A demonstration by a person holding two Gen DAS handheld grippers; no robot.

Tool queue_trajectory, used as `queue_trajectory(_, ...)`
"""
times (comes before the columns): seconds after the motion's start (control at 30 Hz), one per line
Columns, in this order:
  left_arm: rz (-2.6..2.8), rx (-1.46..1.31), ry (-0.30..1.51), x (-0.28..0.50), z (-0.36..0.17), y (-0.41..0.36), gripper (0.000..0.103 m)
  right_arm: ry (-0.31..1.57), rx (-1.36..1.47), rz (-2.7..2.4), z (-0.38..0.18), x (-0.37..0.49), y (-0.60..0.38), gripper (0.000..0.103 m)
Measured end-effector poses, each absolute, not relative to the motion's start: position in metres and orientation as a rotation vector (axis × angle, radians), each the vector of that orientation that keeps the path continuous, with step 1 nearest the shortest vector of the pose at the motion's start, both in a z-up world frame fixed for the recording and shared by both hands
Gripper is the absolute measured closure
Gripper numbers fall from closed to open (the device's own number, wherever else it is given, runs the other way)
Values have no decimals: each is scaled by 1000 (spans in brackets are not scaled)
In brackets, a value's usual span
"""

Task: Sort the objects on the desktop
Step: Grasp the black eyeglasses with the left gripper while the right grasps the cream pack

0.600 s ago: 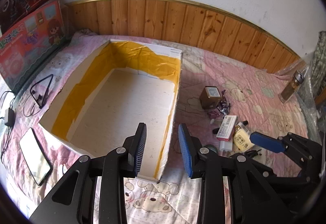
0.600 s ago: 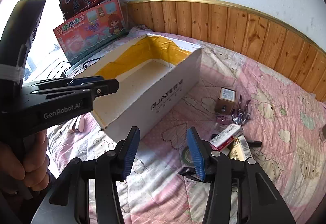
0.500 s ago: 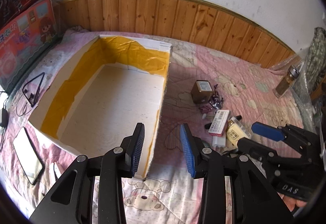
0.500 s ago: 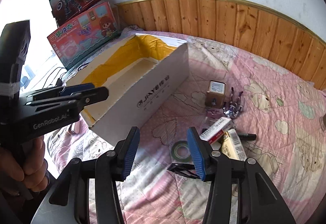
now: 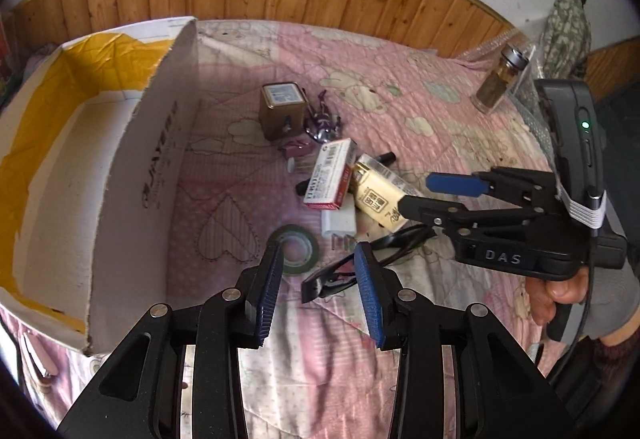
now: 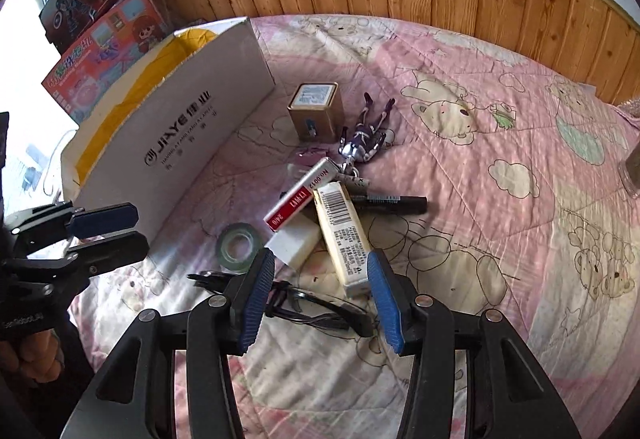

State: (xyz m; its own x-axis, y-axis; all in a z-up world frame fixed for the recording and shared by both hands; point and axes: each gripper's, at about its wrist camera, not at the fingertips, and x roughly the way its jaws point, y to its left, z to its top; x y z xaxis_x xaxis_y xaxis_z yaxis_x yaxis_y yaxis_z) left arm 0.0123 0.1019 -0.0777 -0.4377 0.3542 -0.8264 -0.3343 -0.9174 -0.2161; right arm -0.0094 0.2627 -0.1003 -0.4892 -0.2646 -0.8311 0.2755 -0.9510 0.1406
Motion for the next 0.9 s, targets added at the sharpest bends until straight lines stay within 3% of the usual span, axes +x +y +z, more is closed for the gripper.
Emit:
queue_trajectory(0.2,2290,-1350,103,13,-95,129,64,93,1468,-2383,-137,-30,256,54)
queue_trajectory(0.27,2264,-1353,133,12,-102,134,64,79,1484,-2358,-143,-34,255,68)
queue_trajectory(0.43,2246,-1338,232,9,-120,150,62,35,1499,-2332,-150,-43,258,78)
queue_trajectory(0.9,2082,-1282,396,28,-138,186,55,-4,1602,-2323,-140,-46,300,79)
